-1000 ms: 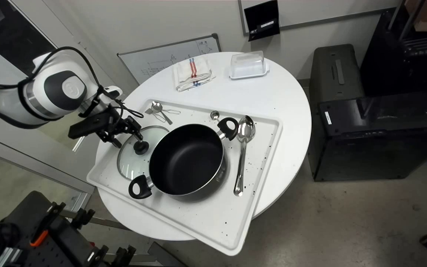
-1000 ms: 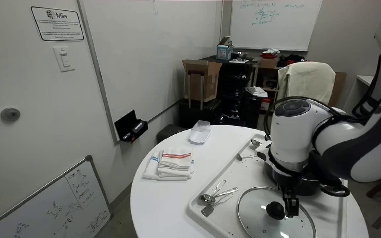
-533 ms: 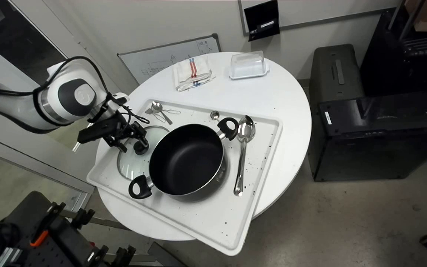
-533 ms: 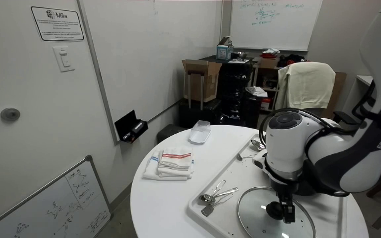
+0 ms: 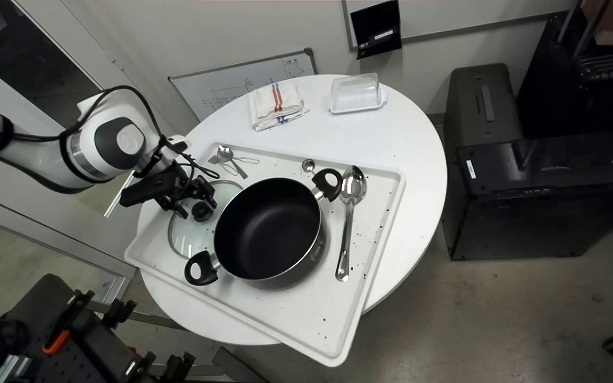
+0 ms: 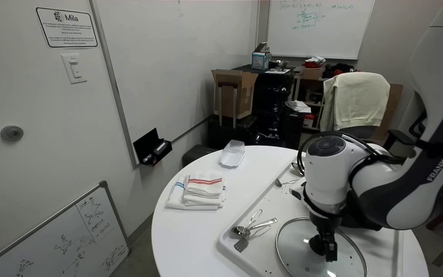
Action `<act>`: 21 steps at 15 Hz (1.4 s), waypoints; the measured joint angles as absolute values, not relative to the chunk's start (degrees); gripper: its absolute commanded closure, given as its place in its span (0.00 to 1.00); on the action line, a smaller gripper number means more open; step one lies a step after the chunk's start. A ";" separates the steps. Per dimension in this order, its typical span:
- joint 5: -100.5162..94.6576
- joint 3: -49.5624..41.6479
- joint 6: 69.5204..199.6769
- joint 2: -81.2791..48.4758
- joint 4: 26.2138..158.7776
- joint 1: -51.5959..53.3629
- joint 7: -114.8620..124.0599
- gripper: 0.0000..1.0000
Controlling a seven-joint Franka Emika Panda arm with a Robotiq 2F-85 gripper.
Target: Cover the pot using the lid
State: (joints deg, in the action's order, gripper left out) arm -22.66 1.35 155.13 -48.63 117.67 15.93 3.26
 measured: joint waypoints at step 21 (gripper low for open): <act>-22.60 1.40 155.20 -47.51 117.19 16.25 2.76 0.75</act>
